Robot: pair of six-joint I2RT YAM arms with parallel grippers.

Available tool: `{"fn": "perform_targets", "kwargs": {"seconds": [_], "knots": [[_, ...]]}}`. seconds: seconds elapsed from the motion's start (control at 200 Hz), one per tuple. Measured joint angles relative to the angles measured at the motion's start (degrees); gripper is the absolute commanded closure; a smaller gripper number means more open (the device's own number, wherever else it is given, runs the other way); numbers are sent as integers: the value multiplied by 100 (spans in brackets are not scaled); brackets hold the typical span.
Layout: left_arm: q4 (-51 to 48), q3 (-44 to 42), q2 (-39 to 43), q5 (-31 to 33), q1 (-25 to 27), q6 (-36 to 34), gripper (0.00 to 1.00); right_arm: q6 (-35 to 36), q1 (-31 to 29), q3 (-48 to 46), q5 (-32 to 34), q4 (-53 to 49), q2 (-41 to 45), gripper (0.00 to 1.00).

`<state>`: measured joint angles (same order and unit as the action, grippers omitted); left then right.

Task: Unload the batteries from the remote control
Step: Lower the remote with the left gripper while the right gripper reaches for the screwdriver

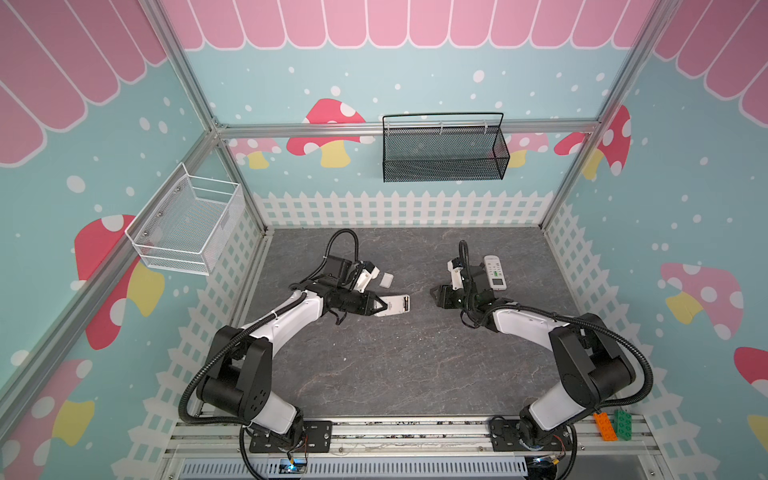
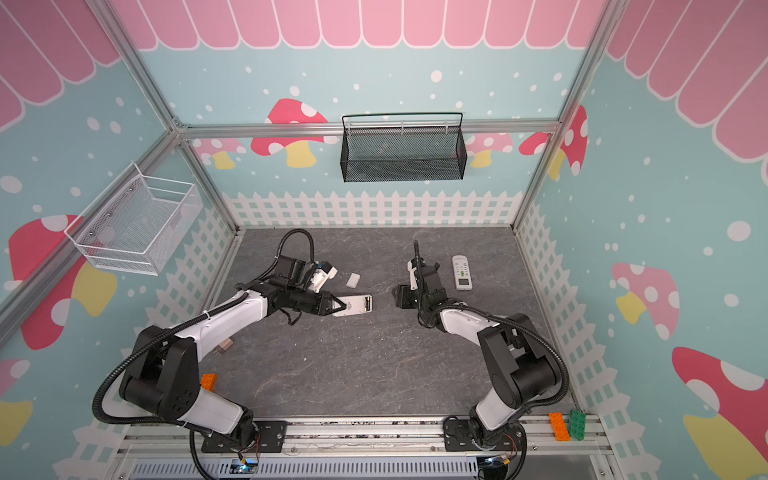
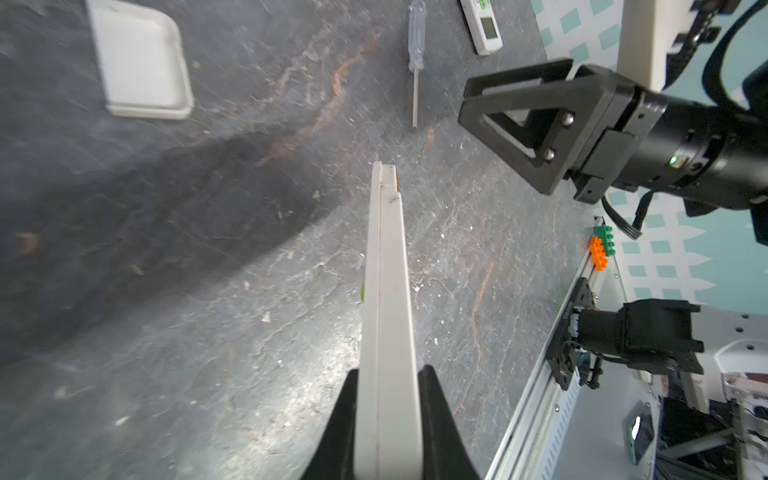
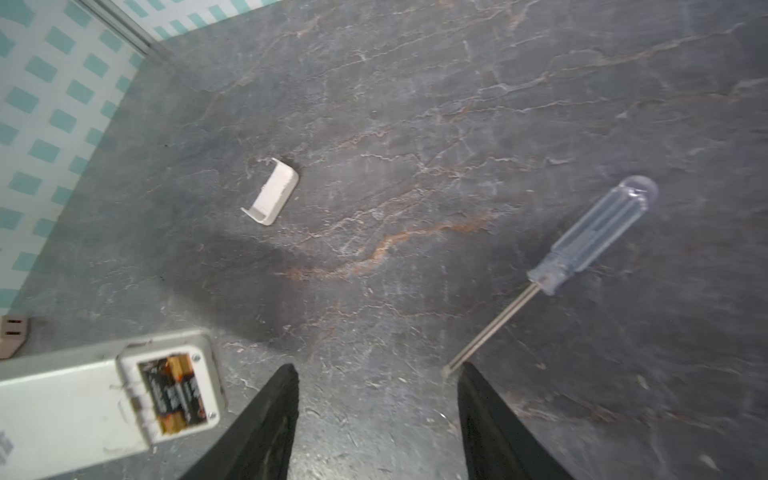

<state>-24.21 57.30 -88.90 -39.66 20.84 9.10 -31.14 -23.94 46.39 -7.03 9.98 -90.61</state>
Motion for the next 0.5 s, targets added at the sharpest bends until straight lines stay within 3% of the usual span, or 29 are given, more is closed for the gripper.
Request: {"fn": "perform_targets", "kwargs": {"seconds": [0.125,0.5], "knots": [[223,-31,-232,-129,264,269,97,109,90,-4,254,-380,334,34],[525,-192,-702,-354,245,621,92,256,343,-699,667,-973,1440,30]]}}
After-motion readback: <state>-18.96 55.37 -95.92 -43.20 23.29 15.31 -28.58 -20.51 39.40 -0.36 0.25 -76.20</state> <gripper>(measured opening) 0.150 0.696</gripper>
